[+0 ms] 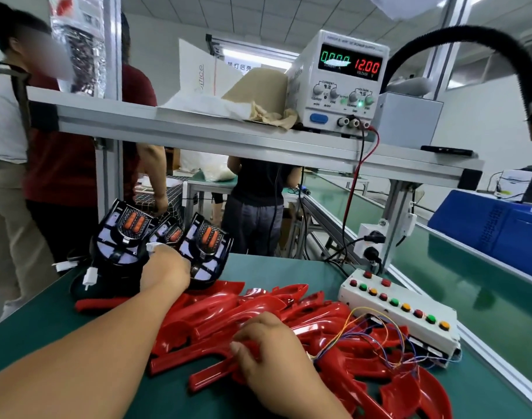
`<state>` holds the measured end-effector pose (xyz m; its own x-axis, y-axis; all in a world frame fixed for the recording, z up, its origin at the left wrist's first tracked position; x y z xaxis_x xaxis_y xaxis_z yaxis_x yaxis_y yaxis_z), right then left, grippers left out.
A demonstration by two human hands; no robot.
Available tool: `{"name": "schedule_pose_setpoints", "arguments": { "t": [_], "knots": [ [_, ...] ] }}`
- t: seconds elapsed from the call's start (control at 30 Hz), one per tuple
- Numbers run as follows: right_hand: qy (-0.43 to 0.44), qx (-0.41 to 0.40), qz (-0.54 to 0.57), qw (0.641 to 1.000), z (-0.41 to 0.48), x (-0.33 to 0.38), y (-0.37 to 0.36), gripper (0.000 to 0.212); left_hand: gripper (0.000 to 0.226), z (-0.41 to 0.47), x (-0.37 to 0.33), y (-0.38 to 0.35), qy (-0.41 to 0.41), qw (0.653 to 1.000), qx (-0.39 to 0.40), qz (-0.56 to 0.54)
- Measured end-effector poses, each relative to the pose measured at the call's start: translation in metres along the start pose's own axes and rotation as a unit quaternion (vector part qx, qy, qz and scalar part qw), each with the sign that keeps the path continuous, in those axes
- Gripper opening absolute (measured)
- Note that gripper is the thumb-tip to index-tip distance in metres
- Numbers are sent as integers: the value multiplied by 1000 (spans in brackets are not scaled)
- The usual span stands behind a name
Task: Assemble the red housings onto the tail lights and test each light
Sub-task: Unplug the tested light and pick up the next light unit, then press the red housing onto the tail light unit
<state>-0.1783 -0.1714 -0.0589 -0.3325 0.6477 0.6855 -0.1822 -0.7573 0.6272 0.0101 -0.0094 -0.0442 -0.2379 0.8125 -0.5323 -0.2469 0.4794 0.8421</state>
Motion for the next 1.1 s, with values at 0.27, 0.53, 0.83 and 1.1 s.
{"name": "schedule_pose_setpoints", "arguments": {
  "t": [0.27,0.53,0.83,1.1],
  "knots": [
    [-22,-100,36,994,0,1,8,24,22,-34,5,37,-120,991,-54,-26],
    [-104,-259,332,901,3,10,31,32,17,-137,30,55,-212,973,-46,-74],
    [-173,-275,656,681,6,6,35,21,17,-163,38,44,-200,909,104,-351],
    [-147,-102,578,796,0,23,23,14,48,-143,41,43,-135,698,443,-546]
  ]
}}
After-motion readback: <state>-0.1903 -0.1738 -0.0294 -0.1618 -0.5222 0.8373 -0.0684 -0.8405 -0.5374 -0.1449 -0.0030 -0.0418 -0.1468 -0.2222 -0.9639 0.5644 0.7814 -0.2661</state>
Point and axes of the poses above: each hand's wrist, its own z-axis towards the middle knuckle, its own y-axis out of the back of the hand, x = y × z, the point moved 2 cm from there along z, towards the middle knuckle, and after that the axes turned 15 degrees about z, right-handed, at the moved point
